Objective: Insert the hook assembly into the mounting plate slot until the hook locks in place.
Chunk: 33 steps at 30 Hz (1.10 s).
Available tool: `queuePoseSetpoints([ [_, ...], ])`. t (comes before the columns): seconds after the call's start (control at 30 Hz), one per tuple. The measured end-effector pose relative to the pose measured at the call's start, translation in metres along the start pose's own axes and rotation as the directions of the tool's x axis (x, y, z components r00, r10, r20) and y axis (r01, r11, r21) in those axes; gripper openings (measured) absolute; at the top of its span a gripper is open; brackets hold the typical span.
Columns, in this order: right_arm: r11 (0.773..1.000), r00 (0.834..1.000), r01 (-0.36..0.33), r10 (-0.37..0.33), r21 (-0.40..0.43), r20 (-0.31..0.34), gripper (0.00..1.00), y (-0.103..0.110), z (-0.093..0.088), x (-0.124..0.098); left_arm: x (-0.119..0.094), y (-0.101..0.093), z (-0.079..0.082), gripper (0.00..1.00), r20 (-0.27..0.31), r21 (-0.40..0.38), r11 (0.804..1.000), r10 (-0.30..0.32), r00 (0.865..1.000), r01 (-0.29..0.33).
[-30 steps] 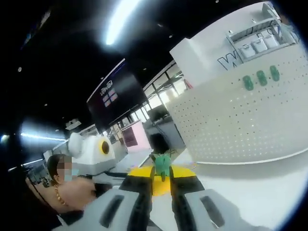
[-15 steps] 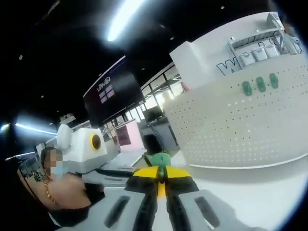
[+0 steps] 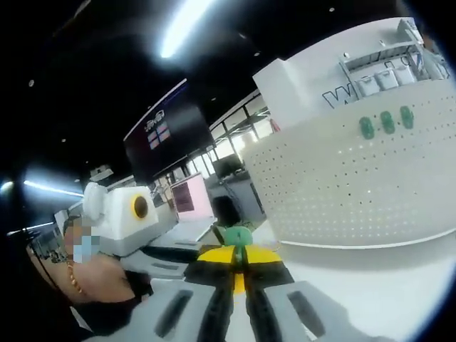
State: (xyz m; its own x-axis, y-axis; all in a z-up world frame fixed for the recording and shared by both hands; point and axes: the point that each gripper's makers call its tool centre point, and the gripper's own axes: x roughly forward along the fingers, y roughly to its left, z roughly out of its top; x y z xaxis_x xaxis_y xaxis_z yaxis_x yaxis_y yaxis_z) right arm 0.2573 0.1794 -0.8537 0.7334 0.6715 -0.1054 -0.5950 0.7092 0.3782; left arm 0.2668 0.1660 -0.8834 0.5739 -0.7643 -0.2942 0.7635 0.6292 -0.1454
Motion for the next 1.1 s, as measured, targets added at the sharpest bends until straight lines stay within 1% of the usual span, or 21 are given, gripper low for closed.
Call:
queuePoseSetpoints([
  [0.07, 1.0, 1.0, -0.001, 0.001, -0.001, 0.0, 0.0, 0.0, 0.001, 0.0, -0.001, 0.001, 0.001, 0.24, 0.011, 0.018, 1.0, 0.006, 1.0, -0.006],
  [0.2, 1.0, 1.0, -0.008, 0.008, -0.01, -0.004, 0.0, -0.001, 0.001, -0.001, -0.002, -0.003, -0.002, 0.32, 0.012, 0.016, 1.0, -0.019, 1.0, 0.019],
  [0.23, 1.0, 1.0, -0.008, 0.008, -0.016, -0.005, 0.0, 0.0, 0.002, -0.001, -0.003, -0.004, -0.003, 0.38, 0.008, 0.019, 0.999, -0.028, 1.0, 0.028],
  [0.27, 1.0, 1.0, -0.011, 0.01, -0.024, -0.006, 0.0, -0.001, 0.003, -0.001, -0.003, -0.009, -0.006, 0.45, 0.006, 0.0, 0.998, -0.062, 0.998, 0.062],
  [0.3, 1.0, 1.0, -0.013, 0.013, -0.025, -0.008, 0.0, -0.002, 0.004, -0.001, -0.003, -0.013, -0.008, 0.54, -0.002, -0.027, 0.997, -0.079, 0.997, 0.079],
  [0.33, 1.0, 1.0, -0.015, 0.015, -0.024, -0.005, 0.0, -0.006, 0.006, 0.0, -0.003, -0.012, -0.009, 0.65, -0.002, -0.026, 0.997, -0.071, 0.997, 0.071],
  [0.37, 1.0, 1.0, -0.015, 0.015, -0.017, -0.006, 0.0, -0.008, 0.008, 0.0, -0.003, -0.012, -0.01, 0.69, -0.003, -0.019, 0.997, -0.069, 0.998, 0.069],
  [0.4, 1.0, 1.0, -0.006, 0.006, -0.014, -0.004, 0.0, -0.012, 0.01, 0.0, -0.004, -0.013, -0.011, 0.7, -0.011, -0.001, 0.997, -0.073, 0.997, 0.073],
  [0.47, 1.0, 1.0, -0.002, 0.002, -0.021, -0.002, 0.0, -0.015, 0.012, -0.001, -0.005, -0.014, -0.011, 0.72, -0.011, -0.002, 0.997, -0.081, 0.997, 0.08],
  [0.53, 0.999, 1.0, 0.005, -0.005, -0.032, -0.004, 0.0, -0.019, 0.012, -0.001, -0.005, -0.013, -0.008, 0.79, 0.004, -0.012, 0.997, -0.072, 0.997, 0.072],
  [0.6, 0.999, 1.0, 0.009, -0.009, -0.043, -0.012, 0.0, -0.023, 0.012, -0.001, -0.006, -0.011, -0.004, 0.83, 0.02, -0.021, 0.998, -0.063, 0.998, 0.063],
  [0.63, 0.999, 1.0, 0.015, -0.016, -0.048, -0.01, 0.0, -0.026, 0.013, -0.002, -0.007, -0.011, 0.0, 0.86, 0.038, -0.024, 0.998, -0.061, 0.997, 0.062],
  [0.7, 0.999, 1.0, 0.023, -0.023, -0.042, -0.004, 0.0, -0.031, 0.016, -0.002, -0.008, -0.011, 0.001, 0.88, 0.042, -0.025, 0.998, -0.055, 0.998, 0.057],
  [0.77, 0.998, 0.999, 0.037, -0.036, -0.053, 0.004, 0.0, -0.035, 0.018, -0.002, -0.009, -0.009, 0.001, 0.91, 0.042, -0.023, 0.999, -0.049, 0.998, 0.05],
  [0.83, 0.998, 0.999, 0.04, -0.04, -0.055, 0.006, 0.0, -0.038, 0.02, -0.002, -0.01, -0.008, 0.002, 0.93, 0.043, -0.037, 0.998, -0.043, 0.998, 0.044],
  [0.93, 0.997, 0.999, 0.053, -0.053, -0.061, 0.01, 0.0, -0.043, 0.021, -0.001, -0.012, -0.01, 0.007, 0.99, 0.062, -0.043, 0.998, -0.041, 0.997, 0.044],
  [0.97, 0.997, 0.998, 0.057, -0.056, -0.061, 0.012, 0.0, -0.045, 0.021, 0.0, -0.012, -0.01, 0.007, 1.0, 0.063, -0.043, 0.998, -0.04, 0.997, 0.042],
  [1.1, 0.995, 0.997, 0.079, -0.078, -0.064, 0.029, 0.0, -0.053, 0.025, 0.002, -0.013, -0.007, 0.008, 1.0, 0.065, -0.043, 0.999, -0.029, 0.997, 0.032],
])
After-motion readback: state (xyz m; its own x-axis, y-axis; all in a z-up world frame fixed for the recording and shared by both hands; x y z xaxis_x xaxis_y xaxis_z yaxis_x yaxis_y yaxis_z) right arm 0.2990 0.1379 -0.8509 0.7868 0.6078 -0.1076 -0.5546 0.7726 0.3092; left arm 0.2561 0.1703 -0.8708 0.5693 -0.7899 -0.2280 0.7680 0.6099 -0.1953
